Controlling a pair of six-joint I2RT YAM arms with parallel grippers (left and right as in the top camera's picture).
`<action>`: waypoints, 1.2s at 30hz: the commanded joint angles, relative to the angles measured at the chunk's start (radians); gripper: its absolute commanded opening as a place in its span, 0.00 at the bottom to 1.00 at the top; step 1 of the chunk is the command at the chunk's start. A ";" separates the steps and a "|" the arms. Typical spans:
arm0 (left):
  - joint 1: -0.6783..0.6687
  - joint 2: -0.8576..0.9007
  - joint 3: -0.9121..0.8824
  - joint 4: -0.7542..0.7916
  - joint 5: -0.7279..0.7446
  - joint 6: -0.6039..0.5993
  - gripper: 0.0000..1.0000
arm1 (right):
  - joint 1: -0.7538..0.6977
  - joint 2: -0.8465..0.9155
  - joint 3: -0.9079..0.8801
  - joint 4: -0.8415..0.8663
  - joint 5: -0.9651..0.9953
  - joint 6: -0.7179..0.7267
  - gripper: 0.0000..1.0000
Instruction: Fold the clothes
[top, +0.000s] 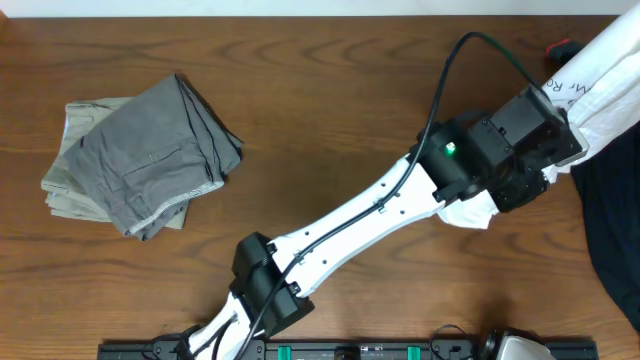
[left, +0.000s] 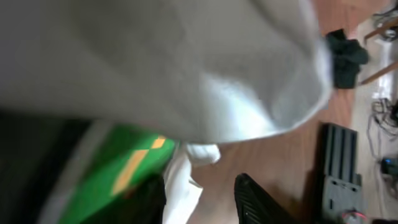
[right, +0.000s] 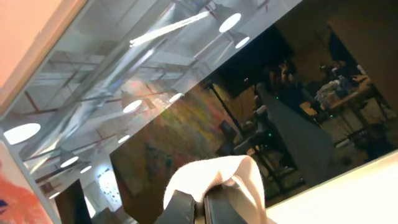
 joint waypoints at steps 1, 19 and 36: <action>0.004 0.026 0.001 0.028 -0.026 0.009 0.40 | 0.013 -0.006 0.020 0.016 -0.013 -0.013 0.01; -0.002 0.067 0.001 0.175 -0.140 0.002 0.45 | 0.013 -0.023 0.020 0.016 -0.029 -0.005 0.02; -0.031 0.078 -0.003 0.210 -0.146 -0.003 0.43 | 0.013 -0.040 0.020 0.005 -0.040 0.017 0.02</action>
